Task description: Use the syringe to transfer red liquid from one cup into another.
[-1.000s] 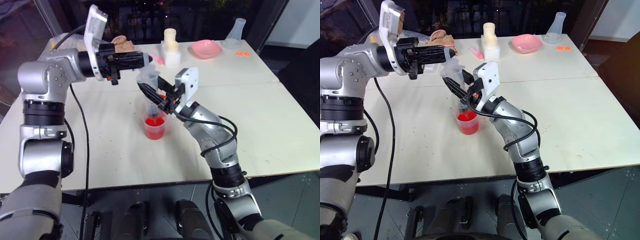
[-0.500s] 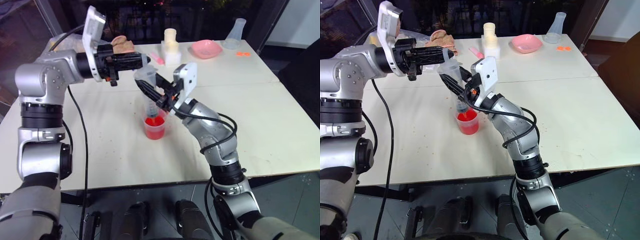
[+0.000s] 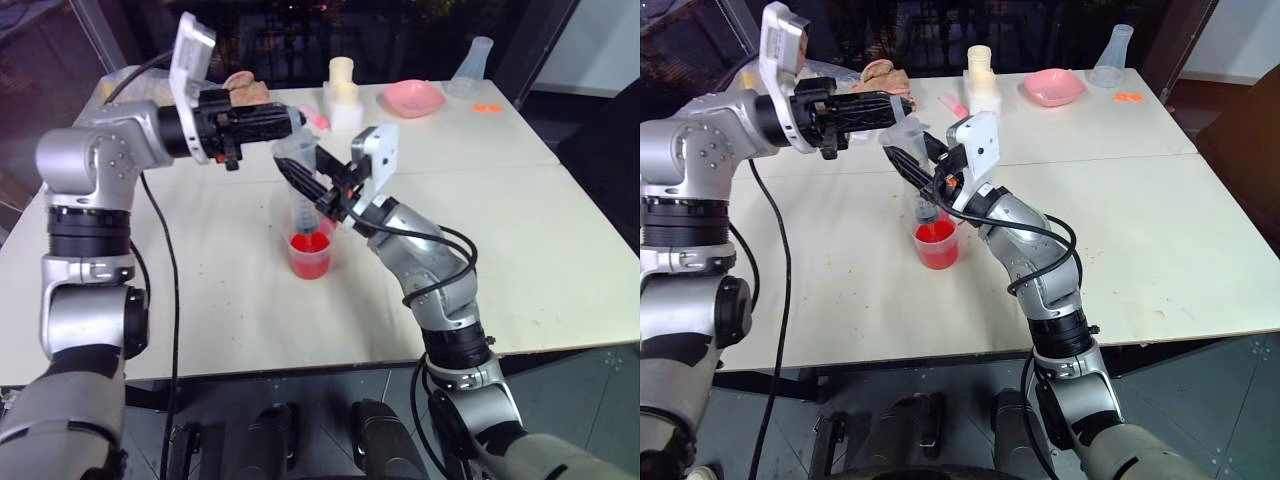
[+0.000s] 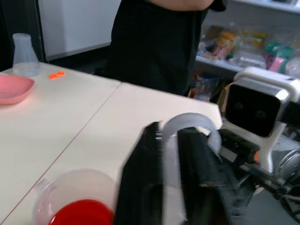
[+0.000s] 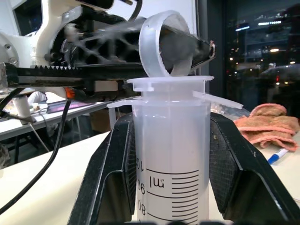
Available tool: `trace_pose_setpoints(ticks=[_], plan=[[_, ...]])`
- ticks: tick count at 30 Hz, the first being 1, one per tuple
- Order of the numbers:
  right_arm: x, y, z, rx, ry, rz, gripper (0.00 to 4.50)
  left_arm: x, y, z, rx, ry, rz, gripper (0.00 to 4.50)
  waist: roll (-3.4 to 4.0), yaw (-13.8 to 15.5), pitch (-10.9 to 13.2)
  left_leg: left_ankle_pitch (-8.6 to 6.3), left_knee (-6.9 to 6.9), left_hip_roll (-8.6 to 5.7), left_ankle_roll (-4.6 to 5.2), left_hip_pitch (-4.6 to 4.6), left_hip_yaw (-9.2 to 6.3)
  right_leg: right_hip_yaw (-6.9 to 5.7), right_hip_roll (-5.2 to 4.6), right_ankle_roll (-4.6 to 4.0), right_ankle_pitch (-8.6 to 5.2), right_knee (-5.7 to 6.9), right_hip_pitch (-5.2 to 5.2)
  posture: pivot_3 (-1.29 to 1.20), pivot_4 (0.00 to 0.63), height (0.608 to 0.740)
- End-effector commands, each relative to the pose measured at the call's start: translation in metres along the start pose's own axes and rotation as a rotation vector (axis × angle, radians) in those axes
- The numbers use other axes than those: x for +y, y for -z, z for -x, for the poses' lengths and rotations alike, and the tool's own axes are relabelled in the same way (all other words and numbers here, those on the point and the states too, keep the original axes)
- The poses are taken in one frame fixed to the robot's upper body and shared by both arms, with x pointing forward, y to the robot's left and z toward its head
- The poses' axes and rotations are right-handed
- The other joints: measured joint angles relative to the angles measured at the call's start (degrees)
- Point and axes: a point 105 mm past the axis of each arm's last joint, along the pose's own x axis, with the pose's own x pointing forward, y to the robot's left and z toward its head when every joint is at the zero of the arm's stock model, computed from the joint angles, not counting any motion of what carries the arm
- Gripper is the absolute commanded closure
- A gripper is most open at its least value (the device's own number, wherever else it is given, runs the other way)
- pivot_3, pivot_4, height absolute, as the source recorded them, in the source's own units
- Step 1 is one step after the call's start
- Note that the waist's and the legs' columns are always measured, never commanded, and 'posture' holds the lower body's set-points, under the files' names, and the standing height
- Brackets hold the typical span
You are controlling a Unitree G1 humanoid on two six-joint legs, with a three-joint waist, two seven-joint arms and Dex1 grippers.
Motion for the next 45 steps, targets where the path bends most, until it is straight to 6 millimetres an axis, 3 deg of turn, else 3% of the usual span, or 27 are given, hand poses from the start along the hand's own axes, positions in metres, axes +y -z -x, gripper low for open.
trace_pose_setpoints(ticks=[1,3,8,15,22,27,31,35,39,45], plan=[[0.008,-0.055,-0.004,-0.191,-0.020,0.070,3.06,-0.009,0.011,-0.009,0.040,0.061,0.025,2.50,0.00,0.0,0.0,0.00,-0.01,0.00,0.00,0.00,0.00,0.00,0.00,0.00,0.00,0.01,-0.01,0.00,0.150,0.740],[0.008,-0.055,-0.003,-0.189,-0.021,0.069,3.06,-0.012,0.010,-0.005,0.040,0.073,0.018,2.07,0.00,-0.1,0.0,0.00,-0.02,0.02,0.00,0.00,-0.01,0.00,0.01,0.00,0.00,0.01,-0.02,0.00,0.150,0.740],[0.008,-0.054,-0.003,-0.184,-0.028,0.063,3.06,-0.008,0.004,0.005,0.008,0.029,0.030,2.07,-0.03,0.1,0.0,0.00,0.01,0.00,0.00,-0.01,-0.03,0.00,-0.01,0.00,0.00,-0.03,0.02,0.00,0.150,0.740],[0.007,-0.051,-0.004,-0.175,-0.024,0.052,3.06,0.018,-0.034,0.041,-0.171,-0.174,0.054,2.07,-0.02,0.0,0.0,0.00,-0.01,0.02,0.00,-0.01,-0.03,0.00,0.00,0.00,0.00,-0.05,0.01,0.00,0.150,0.740],[0.002,-0.057,-0.006,-0.165,-0.016,0.026,3.06,0.002,-0.018,0.061,-0.077,-0.181,0.031,2.07,-0.01,-0.8,0.0,0.00,-0.08,0.05,-0.01,0.04,0.00,0.09,-0.04,-0.01,0.00,-0.01,-0.04,0.00,0.150,0.740],[-0.005,-0.061,-0.001,-0.131,-0.008,0.027,3.06,-0.004,-0.014,0.072,-0.094,-0.200,0.050,2.07,-0.02,0.3,0.0,0.00,-0.03,0.02,0.00,0.01,-0.05,0.07,-0.07,-0.01,0.00,-0.08,0.04,0.00,0.150,0.740],[-0.012,-0.063,0.003,-0.089,0.013,0.032,3.06,-0.010,-0.004,0.068,-0.079,-0.190,0.056,2.07,-0.02,0.3,0.0,-0.02,-0.05,0.02,0.02,-0.01,-0.06,0.06,-0.11,-0.01,0.00,-0.23,0.09,0.00,0.150,0.740],[-0.029,-0.075,0.005,-0.013,0.059,0.020,3.06,-0.026,0.023,0.053,0.027,-0.120,0.031,2.07,-0.02,0.1,0.0,-0.02,-0.07,0.03,0.02,-0.01,-0.03,0.09,-0.12,-0.01,0.00,-0.24,0.07,0.00,0.150,0.740],[-0.059,-0.083,0.010,0.174,0.170,0.005,3.06,-0.040,0.047,0.044,0.107,-0.053,0.023,2.07,0.00,0.1,0.0,-0.02,-0.11,0.07,0.02,-0.01,-0.02,0.11,-0.11,-0.06,0.01,-0.25,0.05,0.00,0.150,0.740],[-0.131,-0.072,0.024,0.561,0.540,-0.015,3.06,-0.050,0.061,0.040,0.143,-0.002,0.004,2.07,0.00,0.2,0.0,-0.02,-0.19,0.13,0.02,-0.02,0.03,0.08,-0.12,-0.18,0.07,-0.49,0.08,0.00,0.150,0.740]])
